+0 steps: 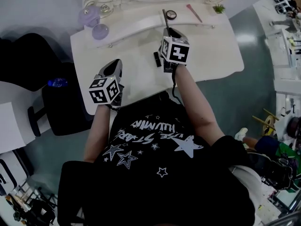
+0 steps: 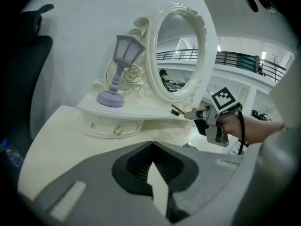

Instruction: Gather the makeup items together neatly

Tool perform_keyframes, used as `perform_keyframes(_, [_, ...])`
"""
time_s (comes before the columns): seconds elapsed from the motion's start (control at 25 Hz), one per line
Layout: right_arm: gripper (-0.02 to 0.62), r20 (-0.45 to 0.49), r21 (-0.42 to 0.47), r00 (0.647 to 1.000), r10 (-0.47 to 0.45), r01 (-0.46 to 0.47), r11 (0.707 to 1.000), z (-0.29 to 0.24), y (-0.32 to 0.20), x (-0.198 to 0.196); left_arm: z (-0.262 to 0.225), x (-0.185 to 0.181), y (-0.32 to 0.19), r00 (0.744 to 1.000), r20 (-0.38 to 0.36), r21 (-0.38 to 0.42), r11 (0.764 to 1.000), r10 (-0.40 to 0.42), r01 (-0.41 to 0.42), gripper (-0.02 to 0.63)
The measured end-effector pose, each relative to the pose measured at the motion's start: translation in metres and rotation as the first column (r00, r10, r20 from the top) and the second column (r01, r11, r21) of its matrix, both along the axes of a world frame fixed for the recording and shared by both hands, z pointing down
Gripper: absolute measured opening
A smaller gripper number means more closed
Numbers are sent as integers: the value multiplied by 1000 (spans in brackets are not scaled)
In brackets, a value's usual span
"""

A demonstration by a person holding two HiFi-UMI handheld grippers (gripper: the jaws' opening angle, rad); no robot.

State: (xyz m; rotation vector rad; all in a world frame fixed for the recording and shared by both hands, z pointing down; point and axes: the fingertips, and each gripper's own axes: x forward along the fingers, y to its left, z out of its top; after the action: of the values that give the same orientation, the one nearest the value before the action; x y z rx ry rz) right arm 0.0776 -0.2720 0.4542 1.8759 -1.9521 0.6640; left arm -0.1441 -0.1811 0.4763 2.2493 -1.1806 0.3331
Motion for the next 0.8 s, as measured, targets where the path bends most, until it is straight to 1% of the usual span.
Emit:
perform_keyframes(0.2, [69,0,22,1000,-5,5,1000,-5,20,15,-3,14,3,1000,7,4,1000,15,-15,2])
perform_keyframes(0.36, [69,9,38,1000,9,-9,999,1,39,33,-1,30,9,999,16,-3,999,48,-48,2])
perform_keyframes(0.52, [69,-6,13,1000,26,-26,1000,16,61,53,5,47,17,996,21,-19,996,85,-85,2])
perform_keyframes(0.8, [69,-29,-72,999,33,-35,997,52,99,76,22,71,29,989,23,-63,988,145,-144,2])
